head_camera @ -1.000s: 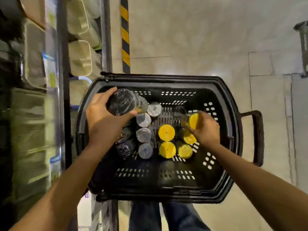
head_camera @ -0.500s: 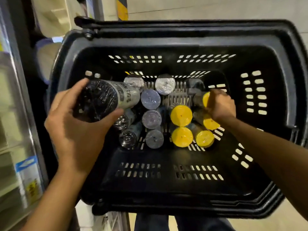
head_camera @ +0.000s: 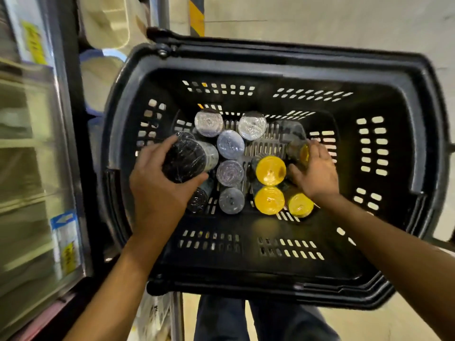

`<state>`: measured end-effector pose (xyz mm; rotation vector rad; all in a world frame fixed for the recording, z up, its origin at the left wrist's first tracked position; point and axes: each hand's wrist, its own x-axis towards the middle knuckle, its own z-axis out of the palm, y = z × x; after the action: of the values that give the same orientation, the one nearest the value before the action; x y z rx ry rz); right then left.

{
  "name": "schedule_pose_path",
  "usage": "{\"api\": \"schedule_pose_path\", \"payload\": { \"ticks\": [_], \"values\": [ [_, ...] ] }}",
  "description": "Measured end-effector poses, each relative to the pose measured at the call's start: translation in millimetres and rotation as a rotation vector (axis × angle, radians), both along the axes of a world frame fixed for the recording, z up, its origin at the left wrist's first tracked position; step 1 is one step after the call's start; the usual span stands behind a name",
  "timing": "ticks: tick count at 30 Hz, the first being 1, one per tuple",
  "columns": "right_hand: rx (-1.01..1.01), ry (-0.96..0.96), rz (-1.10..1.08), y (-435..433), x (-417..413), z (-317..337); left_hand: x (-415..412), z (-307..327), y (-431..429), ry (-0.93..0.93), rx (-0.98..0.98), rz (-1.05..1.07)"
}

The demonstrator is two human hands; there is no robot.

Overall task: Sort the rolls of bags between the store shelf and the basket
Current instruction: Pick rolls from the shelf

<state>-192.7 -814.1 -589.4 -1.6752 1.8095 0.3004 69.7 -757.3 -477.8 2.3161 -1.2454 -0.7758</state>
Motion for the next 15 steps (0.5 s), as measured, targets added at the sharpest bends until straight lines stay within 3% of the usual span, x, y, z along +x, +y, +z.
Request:
{"api": "schedule_pose_path", "payload": {
  "ticks": [8, 15],
  "values": [
    [-0.095, -0.144, 0.171, 4, 65, 73, 3, -4, -6, 0.035, 0.073, 0.097],
    [-0.108, -0.184, 0.191, 19, 89, 102, -3, -11, 5, 0.092, 0.13, 0.113]
  ]
}}
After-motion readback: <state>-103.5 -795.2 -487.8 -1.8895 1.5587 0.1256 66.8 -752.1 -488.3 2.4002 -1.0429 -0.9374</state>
